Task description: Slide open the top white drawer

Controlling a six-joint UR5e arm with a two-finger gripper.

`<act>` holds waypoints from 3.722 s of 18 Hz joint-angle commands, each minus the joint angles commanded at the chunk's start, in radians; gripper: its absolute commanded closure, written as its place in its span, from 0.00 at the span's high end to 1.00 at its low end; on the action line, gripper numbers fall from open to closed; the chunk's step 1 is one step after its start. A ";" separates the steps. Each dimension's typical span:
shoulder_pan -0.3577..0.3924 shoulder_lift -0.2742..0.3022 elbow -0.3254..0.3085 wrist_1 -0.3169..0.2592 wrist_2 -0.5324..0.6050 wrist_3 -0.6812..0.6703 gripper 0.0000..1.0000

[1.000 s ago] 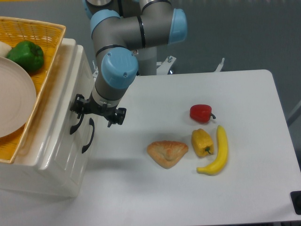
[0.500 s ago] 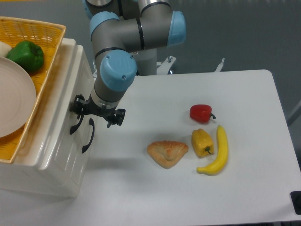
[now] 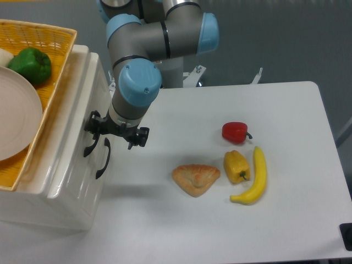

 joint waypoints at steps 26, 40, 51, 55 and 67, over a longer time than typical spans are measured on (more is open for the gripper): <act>0.087 -0.002 0.017 -0.002 0.066 0.089 1.00; 0.130 -0.008 0.034 -0.003 0.095 0.158 1.00; 0.179 -0.015 0.049 -0.003 0.094 0.175 1.00; 0.183 -0.026 0.057 -0.003 0.094 0.175 1.00; 0.192 -0.032 0.064 -0.008 0.080 0.173 1.00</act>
